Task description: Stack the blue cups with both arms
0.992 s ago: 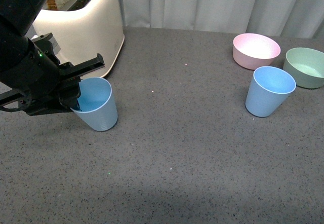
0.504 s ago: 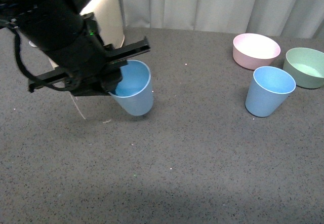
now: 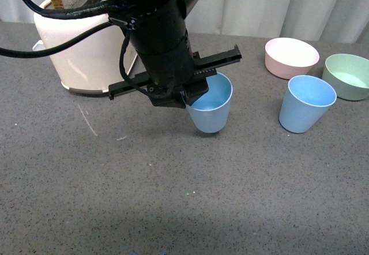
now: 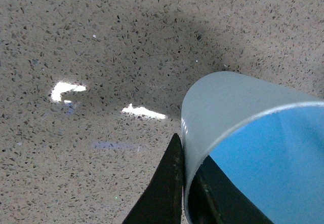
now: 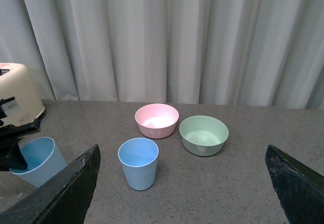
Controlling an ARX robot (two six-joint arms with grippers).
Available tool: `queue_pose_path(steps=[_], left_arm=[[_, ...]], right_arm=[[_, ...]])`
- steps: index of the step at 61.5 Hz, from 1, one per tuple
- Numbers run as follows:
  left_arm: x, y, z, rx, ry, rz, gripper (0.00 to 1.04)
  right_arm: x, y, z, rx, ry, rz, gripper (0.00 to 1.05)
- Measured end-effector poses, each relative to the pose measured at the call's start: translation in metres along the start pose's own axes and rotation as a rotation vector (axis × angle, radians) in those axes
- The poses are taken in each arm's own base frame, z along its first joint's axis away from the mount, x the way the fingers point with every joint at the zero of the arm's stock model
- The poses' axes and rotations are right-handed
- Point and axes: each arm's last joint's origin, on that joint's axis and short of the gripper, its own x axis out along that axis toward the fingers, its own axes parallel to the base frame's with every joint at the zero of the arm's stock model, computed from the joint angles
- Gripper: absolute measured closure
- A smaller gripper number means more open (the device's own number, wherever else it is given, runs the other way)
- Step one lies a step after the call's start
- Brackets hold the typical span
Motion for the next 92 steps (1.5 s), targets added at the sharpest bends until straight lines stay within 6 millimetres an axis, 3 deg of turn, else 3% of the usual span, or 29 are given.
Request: queue_pose_path(steps=[20, 40, 54, 60, 64, 66, 71, 76, 83, 92], left_arm=[[0.010, -0.004, -0.002, 0.005, 0.020, 0.016, 1.01], [0.004, -0.011, 0.002, -0.014, 0.008, -0.026, 0.49], [-0.024, -0.018, 0.012, -0.013, -0.083, -0.090, 0.10], [-0.018, 0.000, 0.005, 0.139, -0.499, 0.004, 0.24], [-0.021, 0.038, -0.015, 0.254, -0.740, 0.074, 0.38], [-0.035, 0.060, -0.024, 0.289, -0.883, 0.058, 0.47], [-0.085, 0.088, -0.028, 0.257, -1.170, -0.007, 0.65], [-0.110, 0.109, -0.038, 0.263, -1.234, -0.011, 0.80], [-0.114, 0.137, -0.062, 0.293, -1.187, 0.015, 1.00], [-0.125, 0.161, -0.085, 0.310, -1.171, 0.016, 1.01]], right_arm=[[0.000, 0.000, 0.000, 0.000, 0.000, 0.000, 0.10], [0.000, 0.000, 0.000, 0.000, 0.000, 0.000, 0.10], [0.000, 0.000, 0.000, 0.000, 0.000, 0.000, 0.10], [0.000, 0.000, 0.000, 0.000, 0.000, 0.001, 0.10], [0.000, 0.000, 0.000, 0.000, 0.000, -0.001, 0.10], [0.000, 0.000, 0.000, 0.000, 0.000, -0.001, 0.10], [0.000, 0.000, 0.000, 0.000, 0.000, 0.000, 0.10], [0.000, 0.000, 0.000, 0.000, 0.000, 0.001, 0.10], [0.000, 0.000, 0.000, 0.000, 0.000, 0.001, 0.10], [0.000, 0.000, 0.000, 0.000, 0.000, 0.000, 0.10]])
